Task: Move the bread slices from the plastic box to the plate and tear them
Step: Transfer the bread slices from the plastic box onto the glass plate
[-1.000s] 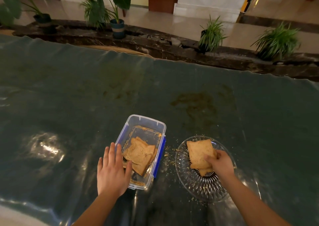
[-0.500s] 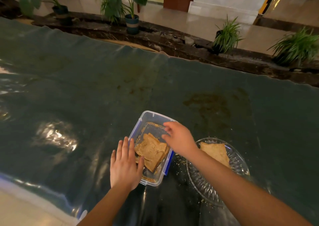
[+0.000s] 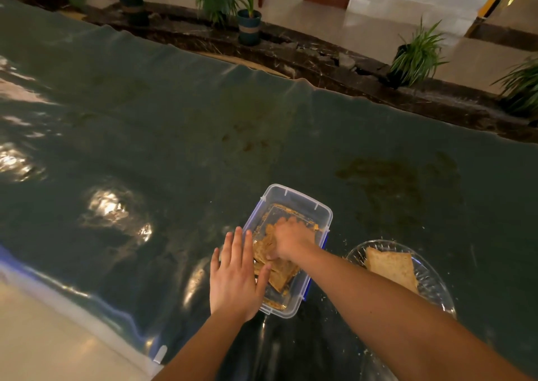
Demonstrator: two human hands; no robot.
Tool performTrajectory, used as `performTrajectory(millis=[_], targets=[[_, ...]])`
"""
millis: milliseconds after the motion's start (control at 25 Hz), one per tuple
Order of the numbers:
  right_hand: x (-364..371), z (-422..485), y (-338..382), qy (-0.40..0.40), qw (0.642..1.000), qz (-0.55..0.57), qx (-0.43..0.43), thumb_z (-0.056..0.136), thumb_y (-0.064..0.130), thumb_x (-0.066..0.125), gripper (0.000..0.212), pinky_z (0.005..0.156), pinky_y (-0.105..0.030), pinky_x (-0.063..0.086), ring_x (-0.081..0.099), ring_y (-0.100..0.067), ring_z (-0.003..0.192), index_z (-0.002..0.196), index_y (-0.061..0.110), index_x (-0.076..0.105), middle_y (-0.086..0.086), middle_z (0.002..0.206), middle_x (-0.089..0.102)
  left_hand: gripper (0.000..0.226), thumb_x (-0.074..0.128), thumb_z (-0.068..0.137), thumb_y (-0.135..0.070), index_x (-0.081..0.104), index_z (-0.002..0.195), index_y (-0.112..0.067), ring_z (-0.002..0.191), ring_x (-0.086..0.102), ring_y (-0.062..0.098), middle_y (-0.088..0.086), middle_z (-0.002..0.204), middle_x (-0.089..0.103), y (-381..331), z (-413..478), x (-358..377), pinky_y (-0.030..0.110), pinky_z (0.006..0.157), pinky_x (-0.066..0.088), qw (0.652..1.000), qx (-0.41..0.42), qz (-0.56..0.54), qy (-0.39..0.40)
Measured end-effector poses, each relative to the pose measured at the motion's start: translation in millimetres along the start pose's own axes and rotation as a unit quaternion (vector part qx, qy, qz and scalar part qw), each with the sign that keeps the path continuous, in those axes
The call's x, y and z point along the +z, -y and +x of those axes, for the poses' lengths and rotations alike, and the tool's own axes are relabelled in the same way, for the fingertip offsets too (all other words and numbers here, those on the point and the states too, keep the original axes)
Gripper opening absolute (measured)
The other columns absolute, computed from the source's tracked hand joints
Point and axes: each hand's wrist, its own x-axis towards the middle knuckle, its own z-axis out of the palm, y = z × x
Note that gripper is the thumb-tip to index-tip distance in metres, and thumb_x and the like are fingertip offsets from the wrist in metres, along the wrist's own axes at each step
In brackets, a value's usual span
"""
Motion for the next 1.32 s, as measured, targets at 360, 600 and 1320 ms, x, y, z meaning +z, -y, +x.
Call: performTrajectory(millis=[360,600,1320], targets=[[6,1,-6,-0.024,0.996,0.087,-0.017,0.066,0.05,0.084,0.075,0.091,-0.041,0.049,0.061,-0.03,0.112,0.122,0.015,0.048,-0.008,0.118,0.063,0.078,0.016,0.095,-0.068,0.006,0.158,-0.022,0.153,-0.001,0.02,0.001,0.166,0.005,0,1,3,0.044,0.122,0.007,1.0,-0.004,0.004,0.003],[5,-2,-6,-0.041,0.995,0.088,-0.026,0.068,0.048,0.083,0.068,0.082,-0.039,0.05,0.065,-0.029,0.105,0.117,0.018,0.046,-0.006,0.111,0.066,0.078,0.015,0.095,-0.068,0.007,0.158,-0.021,0.153,0.002,0.021,0.002,0.166,0.007,-1,2,2,0.045,0.122,0.007,1.0,-0.004,0.011,0.006],[-19,-13,-30,-0.059,0.941,0.333,-0.006,0.064,0.039,0.085,0.051,0.075,-0.035,0.05,0.061,-0.019,0.093,0.102,0.027,0.053,0.006,0.097,0.062,0.082,0.009,0.093,-0.071,0.004,0.158,-0.021,0.154,0.004,0.022,0.002,0.167,0.004,0,0,-2,0.05,0.124,0.013,1.0,-0.002,0.0,0.02]])
